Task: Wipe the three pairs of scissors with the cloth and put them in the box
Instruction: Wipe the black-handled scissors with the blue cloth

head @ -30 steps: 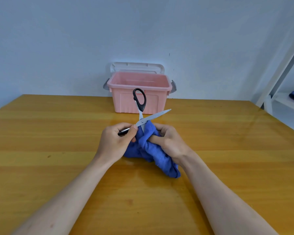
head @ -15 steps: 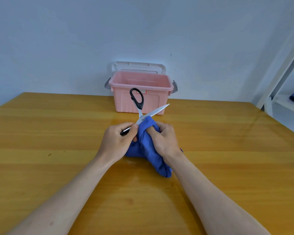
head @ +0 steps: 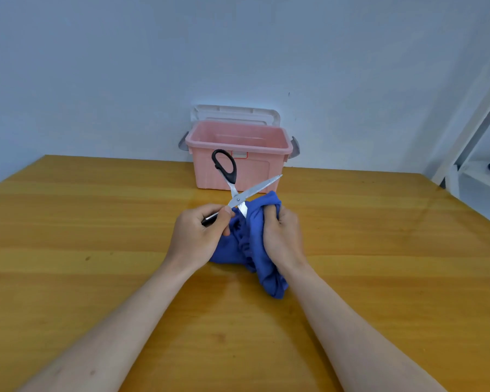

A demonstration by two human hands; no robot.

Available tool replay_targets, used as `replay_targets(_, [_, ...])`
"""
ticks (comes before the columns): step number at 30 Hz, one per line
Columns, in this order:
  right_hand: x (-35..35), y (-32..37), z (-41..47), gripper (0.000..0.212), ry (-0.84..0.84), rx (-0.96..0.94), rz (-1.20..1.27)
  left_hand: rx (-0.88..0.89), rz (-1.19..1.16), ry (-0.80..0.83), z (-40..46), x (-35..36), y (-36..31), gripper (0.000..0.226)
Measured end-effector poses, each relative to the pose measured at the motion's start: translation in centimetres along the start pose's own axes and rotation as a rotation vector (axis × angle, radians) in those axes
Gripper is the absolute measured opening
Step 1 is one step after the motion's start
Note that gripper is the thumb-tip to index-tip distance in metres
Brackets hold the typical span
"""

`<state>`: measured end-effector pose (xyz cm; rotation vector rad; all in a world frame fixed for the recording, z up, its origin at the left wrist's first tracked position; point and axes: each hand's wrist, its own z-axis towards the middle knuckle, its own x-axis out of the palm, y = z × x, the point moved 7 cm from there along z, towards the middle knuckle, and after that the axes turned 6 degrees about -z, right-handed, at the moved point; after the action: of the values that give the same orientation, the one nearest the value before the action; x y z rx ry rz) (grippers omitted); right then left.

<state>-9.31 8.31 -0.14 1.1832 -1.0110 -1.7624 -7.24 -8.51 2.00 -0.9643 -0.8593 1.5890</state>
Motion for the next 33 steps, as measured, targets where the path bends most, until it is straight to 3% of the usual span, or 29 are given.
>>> replay_targets(6, [-1.7,-0.9,0.4,0.034,-0.044,0.13,0.267,-0.051,-0.013,-0.011,-0.2,-0.3,0.2,0.032])
replay_targets(9, [-2.4,-1.0,0.7,0.024,-0.085,0.141,0.274,-0.057,-0.016,-0.014,-0.2,-0.4,0.4,0.029])
replay_targets(12, [-3.8,-1.1,1.0,0.012,-0.256,0.118,0.269,-0.054,-0.001,-0.024,-0.2,-0.6,0.5,0.027])
replay_targets(15, [-5.7,-0.4,0.6,0.022,-0.437,0.038,0.296,-0.071,0.001,-0.032,-0.2,-0.7,0.6,0.024])
replay_targets(19, [-6.8,-1.0,0.7,0.02,-0.527,0.097,0.334,-0.057,0.016,-0.041,-0.2,-0.9,0.4,0.021])
replay_targets(22, [-5.8,-2.1,1.3,0.014,-0.4,0.193,0.349,-0.048,0.003,-0.034,-0.3,-0.9,0.3,0.019])
replay_targets(25, [-3.2,-1.6,1.2,0.007,-0.084,0.193,0.284,-0.042,0.0,-0.021,-0.3,-0.6,0.3,0.02])
replay_targets(30, [-0.2,-0.4,-0.1,0.013,0.287,0.169,0.245,-0.019,0.006,-0.012,-0.3,-0.5,0.3,0.023])
replay_targets(33, [-1.5,-0.9,0.4,0.014,0.158,0.262,0.306,-0.029,-0.025,-0.03,0.0,-1.0,0.2,0.024])
